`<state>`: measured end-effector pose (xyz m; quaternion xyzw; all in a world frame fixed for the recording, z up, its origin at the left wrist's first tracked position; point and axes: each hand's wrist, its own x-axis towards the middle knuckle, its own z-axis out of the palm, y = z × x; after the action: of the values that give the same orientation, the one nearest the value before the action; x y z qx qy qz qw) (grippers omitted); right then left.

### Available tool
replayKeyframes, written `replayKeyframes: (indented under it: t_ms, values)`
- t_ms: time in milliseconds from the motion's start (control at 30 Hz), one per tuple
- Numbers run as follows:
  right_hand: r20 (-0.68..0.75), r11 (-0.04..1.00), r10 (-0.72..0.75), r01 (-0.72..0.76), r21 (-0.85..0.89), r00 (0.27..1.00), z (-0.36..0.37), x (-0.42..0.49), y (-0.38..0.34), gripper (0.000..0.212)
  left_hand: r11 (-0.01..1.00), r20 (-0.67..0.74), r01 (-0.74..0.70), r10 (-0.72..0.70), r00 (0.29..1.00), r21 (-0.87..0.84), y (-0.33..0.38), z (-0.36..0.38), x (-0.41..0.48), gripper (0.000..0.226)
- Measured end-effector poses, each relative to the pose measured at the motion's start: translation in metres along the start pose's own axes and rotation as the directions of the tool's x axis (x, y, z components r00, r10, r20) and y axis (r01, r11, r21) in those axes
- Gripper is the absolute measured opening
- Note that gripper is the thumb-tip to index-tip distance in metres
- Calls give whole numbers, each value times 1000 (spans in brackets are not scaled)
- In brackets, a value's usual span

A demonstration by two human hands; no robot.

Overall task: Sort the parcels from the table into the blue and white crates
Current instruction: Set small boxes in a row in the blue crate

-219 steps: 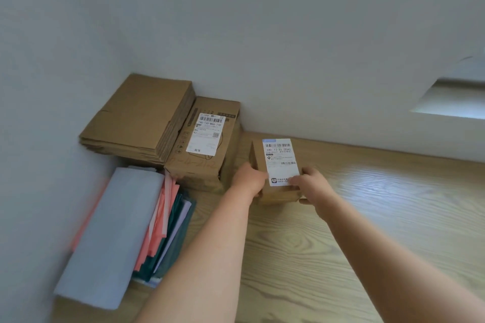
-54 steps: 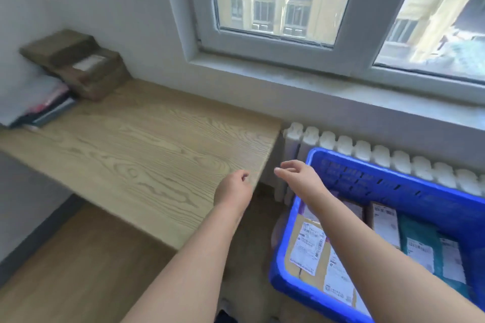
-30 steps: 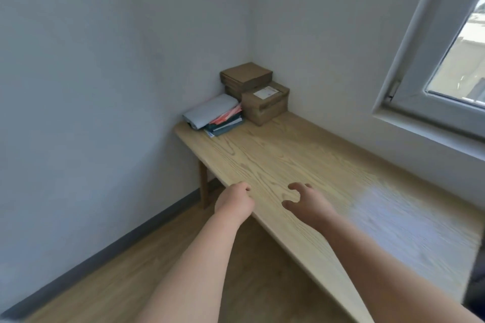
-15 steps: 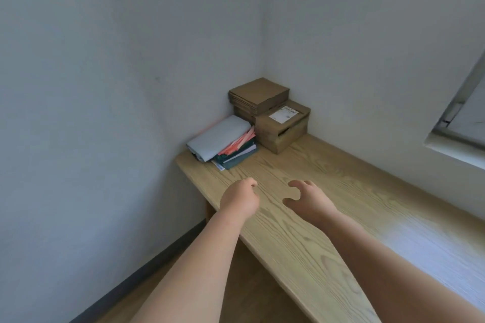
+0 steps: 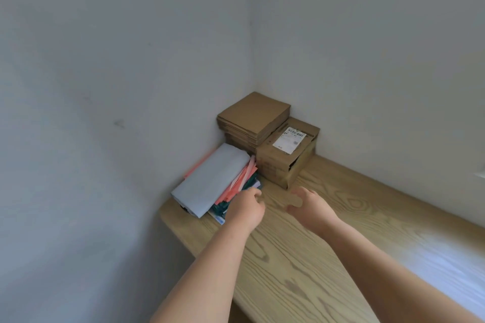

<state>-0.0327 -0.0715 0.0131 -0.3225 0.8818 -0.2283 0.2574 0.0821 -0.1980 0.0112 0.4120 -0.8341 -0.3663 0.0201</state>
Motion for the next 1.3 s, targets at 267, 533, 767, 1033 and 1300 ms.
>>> replayKeyframes:
  t_ms: [267,533,767,1033,1300]
  values:
    - [-96,954,253,-232,192,963,-2,72,-22,52,994,121,-94,101,988,-60,-8,-10,117,50]
    - [-154,811,463,-347,472,873,-8,139,-14,62,940,237,146,-72,969,-309,-1,3,230,34]
    - [-50,699,518,-388,601,854,-16,197,-1,65,852,241,321,-238,941,-413,8,22,262,56]
    - [15,600,567,-425,678,824,-5,199,10,66,902,268,292,-210,940,-317,7,34,258,73]
    - [-31,630,656,-525,573,754,-2,137,29,65,970,520,203,-104,848,-137,8,42,202,87]
